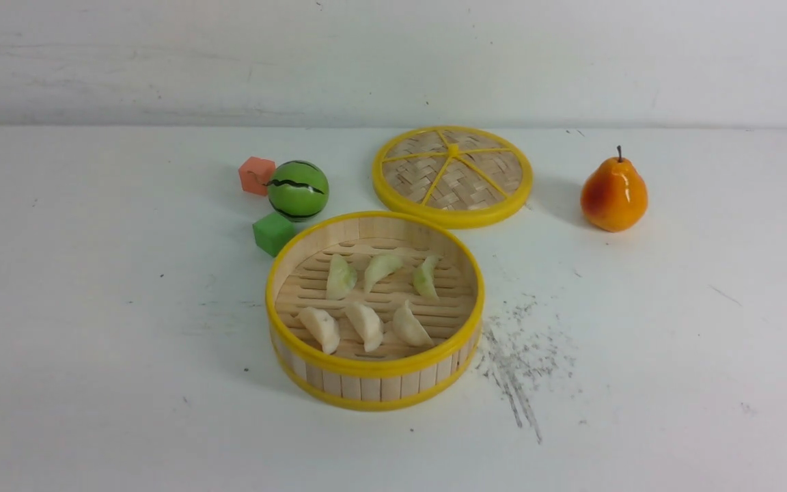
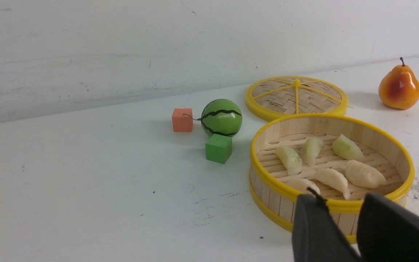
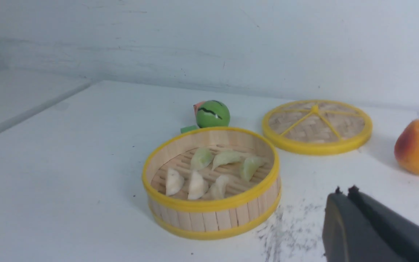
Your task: Put the dumplings into the steamer on the white table.
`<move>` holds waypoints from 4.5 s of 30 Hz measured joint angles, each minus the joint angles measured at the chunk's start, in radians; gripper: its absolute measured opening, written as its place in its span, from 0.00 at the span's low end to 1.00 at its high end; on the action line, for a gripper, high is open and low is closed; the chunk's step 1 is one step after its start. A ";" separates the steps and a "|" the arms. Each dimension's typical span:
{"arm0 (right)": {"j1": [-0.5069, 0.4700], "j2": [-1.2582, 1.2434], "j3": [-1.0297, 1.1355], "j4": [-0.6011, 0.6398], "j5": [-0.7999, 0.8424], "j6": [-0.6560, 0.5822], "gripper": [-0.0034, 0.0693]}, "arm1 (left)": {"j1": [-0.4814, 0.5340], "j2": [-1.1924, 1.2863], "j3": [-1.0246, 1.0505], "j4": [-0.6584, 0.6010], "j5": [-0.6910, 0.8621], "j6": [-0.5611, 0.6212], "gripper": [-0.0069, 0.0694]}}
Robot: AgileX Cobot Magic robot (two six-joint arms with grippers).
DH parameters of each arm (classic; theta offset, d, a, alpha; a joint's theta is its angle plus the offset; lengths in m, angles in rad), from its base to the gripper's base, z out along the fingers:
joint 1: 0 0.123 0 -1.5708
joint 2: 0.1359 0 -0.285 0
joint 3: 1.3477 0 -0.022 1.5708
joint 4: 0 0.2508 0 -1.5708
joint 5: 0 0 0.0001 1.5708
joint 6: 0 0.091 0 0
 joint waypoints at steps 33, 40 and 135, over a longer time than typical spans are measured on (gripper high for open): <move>-0.443 -0.214 0.355 0.260 0.000 -0.398 0.04 | 0.000 0.000 0.000 0.000 0.000 0.000 0.36; -0.508 -0.214 0.361 0.319 0.085 -0.446 0.04 | 0.000 0.000 0.000 0.000 0.000 0.000 0.37; -0.512 -0.214 0.358 0.323 0.099 -0.453 0.15 | 0.404 -0.233 0.364 -0.383 0.084 0.239 0.07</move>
